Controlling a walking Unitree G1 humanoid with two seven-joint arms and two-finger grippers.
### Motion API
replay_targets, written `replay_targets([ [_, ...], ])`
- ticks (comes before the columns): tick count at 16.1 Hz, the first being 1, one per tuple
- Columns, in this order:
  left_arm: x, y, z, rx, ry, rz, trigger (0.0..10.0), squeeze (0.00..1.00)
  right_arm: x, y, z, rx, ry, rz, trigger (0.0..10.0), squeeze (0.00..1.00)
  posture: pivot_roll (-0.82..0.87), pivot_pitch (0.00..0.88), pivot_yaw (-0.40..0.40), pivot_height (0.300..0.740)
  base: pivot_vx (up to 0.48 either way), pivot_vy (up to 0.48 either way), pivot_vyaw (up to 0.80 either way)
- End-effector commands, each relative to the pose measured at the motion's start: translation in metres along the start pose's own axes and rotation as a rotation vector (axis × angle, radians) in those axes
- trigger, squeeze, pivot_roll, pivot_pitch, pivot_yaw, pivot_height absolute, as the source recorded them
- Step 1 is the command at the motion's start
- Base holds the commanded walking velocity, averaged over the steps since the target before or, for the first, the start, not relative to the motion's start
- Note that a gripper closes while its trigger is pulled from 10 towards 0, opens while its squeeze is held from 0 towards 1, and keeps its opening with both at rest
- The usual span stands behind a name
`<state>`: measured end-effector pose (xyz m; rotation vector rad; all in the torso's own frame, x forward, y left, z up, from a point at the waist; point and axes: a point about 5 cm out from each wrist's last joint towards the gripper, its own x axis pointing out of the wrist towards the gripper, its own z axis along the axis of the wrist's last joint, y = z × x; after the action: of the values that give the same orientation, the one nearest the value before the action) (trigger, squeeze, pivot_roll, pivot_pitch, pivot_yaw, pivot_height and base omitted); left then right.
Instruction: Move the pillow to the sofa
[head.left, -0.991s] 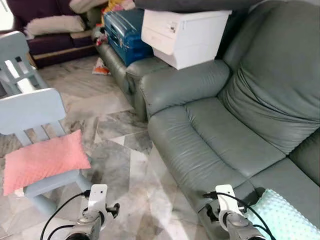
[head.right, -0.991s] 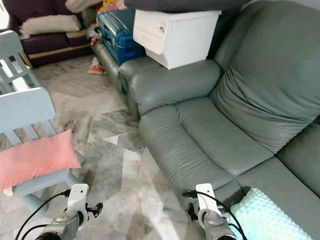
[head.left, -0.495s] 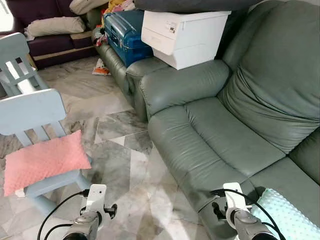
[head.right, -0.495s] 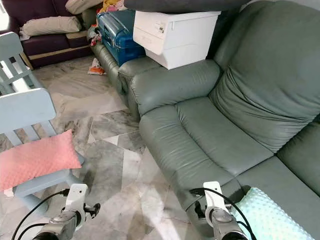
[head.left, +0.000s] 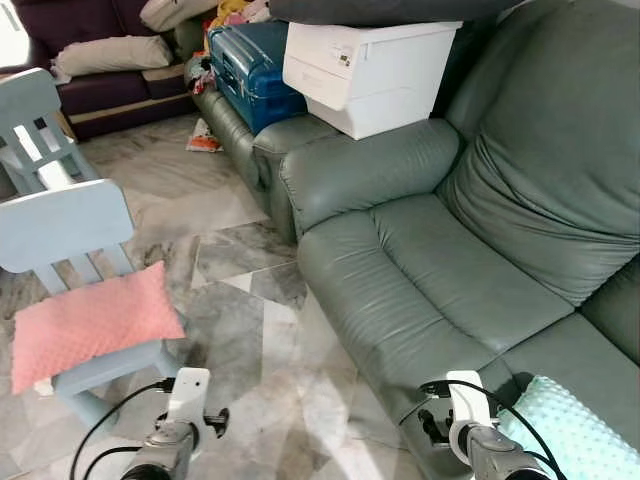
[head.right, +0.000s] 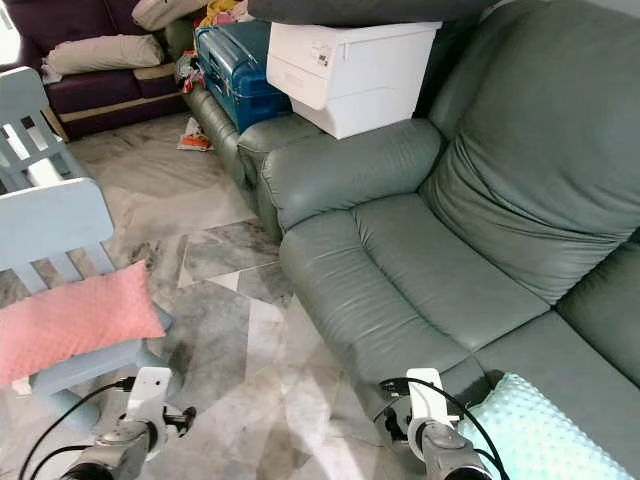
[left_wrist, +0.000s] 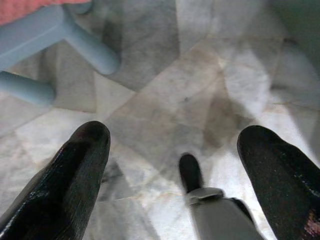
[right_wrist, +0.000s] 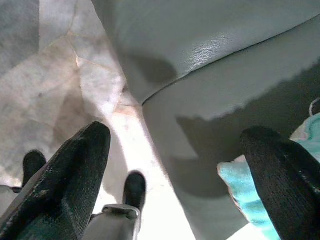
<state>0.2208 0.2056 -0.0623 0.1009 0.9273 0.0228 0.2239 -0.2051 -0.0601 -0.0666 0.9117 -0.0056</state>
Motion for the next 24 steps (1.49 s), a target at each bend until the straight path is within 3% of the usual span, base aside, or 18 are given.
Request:
replay_targets([
  [1, -0.001, 0.006, -0.003, 0.020, 0.019, 0.018, 10.0, 0.00, 0.001, 0.003, 0.005, 0.020, -0.004, 0.013, 10.0, 0.00, -0.14, 0.000, 0.076, 0.740, 0.000, 0.000, 0.00],
  [6, 0.000, 0.013, 0.006, 0.006, 0.004, 0.043, 10.0, 0.00, 0.001, 0.001, 0.009, 0.026, -0.018, -0.020, 10.0, 0.00, -0.14, 0.000, 0.084, 0.740, 0.000, 0.000, 0.00],
  [10, 0.000, 0.016, 0.007, -0.023, 0.010, 0.060, 10.0, 0.00, -0.001, 0.002, -0.010, 0.072, 0.043, -0.004, 10.0, 0.00, -0.14, 0.000, 0.082, 0.740, 0.000, 0.000, 0.00],
  [12, -0.001, 0.018, 0.002, -0.050, 0.021, 0.072, 10.0, 0.00, -0.004, -0.001, -0.031, 0.165, 0.097, 0.008, 10.0, 0.00, -0.14, 0.000, 0.071, 0.740, 0.000, 0.000, 0.00],
  [16, -0.002, 0.015, -0.010, -0.057, 0.051, 0.067, 10.0, 0.00, -0.007, -0.006, -0.042, 0.085, 0.109, -0.061, 10.0, 0.00, -0.12, 0.000, 0.064, 0.740, 0.000, 0.000, 0.00],
  [18, -0.004, 0.018, -0.019, -0.070, 0.059, 0.070, 10.0, 0.00, -0.007, -0.005, -0.043, 0.149, 0.096, -0.052, 10.0, 0.00, -0.12, 0.000, 0.064, 0.740, 0.000, 0.000, 0.00],
  [21, -0.006, 0.024, -0.025, -0.135, 0.044, 0.081, 10.0, 0.00, -0.003, 0.001, -0.025, 0.059, 0.042, -0.054, 10.0, 0.00, -0.11, 0.000, 0.052, 0.740, 0.000, 0.000, 0.00],
  [24, -0.006, 0.023, -0.026, -0.143, 0.045, 0.079, 10.0, 0.00, -0.002, 0.010, -0.023, -0.016, 0.049, -0.041, 10.0, 0.00, -0.10, 0.000, 0.053, 0.740, 0.000, 0.000, 0.00],
])
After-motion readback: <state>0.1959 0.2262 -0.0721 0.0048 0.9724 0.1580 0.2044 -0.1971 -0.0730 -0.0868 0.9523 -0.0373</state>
